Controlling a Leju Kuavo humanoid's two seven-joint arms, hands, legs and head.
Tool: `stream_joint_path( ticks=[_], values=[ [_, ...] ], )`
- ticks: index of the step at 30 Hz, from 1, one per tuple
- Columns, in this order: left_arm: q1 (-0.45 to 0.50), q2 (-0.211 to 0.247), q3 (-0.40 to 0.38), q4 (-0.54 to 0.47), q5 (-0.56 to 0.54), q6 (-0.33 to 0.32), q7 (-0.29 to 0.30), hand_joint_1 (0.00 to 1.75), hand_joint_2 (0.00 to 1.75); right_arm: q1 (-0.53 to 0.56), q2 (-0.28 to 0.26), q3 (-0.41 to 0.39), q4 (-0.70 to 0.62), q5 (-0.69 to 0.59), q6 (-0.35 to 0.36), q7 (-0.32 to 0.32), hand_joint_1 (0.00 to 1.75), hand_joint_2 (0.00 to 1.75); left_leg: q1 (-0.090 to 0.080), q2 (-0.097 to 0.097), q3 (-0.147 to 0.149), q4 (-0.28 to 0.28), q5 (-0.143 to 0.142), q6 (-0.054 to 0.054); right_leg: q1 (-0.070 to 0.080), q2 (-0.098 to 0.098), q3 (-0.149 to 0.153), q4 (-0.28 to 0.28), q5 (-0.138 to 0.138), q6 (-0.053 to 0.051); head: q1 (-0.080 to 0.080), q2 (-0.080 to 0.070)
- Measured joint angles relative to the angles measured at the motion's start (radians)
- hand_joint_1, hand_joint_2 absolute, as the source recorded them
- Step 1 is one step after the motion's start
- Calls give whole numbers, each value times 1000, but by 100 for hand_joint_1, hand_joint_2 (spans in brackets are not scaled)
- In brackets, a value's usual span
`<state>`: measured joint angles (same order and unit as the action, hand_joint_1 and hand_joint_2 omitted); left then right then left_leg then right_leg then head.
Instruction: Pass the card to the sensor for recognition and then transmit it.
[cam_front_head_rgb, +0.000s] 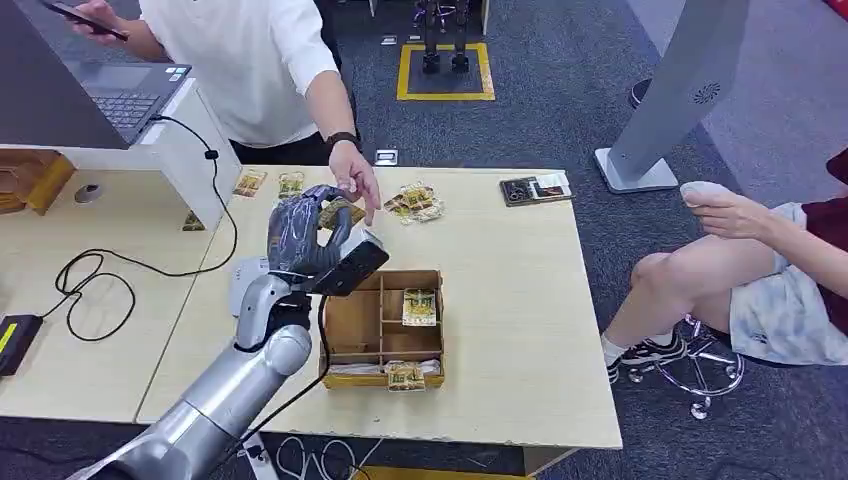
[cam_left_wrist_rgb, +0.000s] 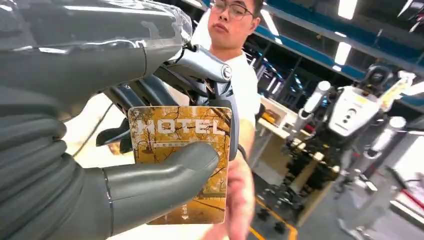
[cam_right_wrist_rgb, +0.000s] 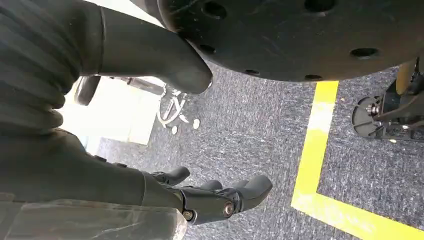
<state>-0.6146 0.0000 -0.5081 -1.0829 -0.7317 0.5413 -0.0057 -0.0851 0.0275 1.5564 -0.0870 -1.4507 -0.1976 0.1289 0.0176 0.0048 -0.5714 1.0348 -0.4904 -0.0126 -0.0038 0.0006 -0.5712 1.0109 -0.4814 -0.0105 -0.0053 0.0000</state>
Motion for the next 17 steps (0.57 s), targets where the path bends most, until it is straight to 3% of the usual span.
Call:
stream_joint_path(
  ticks=[6,17],
  values=[
    [-75,-15,-1,139,-29,17,31,175,175,-1,0,0,0,8,0,6,0,175,0,0,0,0,0,0,0,0,0,0,0,0,0,0],
    [-89,-13,-1,272,-187,92,99,175,175,-2,0,0,0,8,0,10,0,175,0,0,0,0,0,0,0,0,0,0,0,0,0,0]
  ],
)
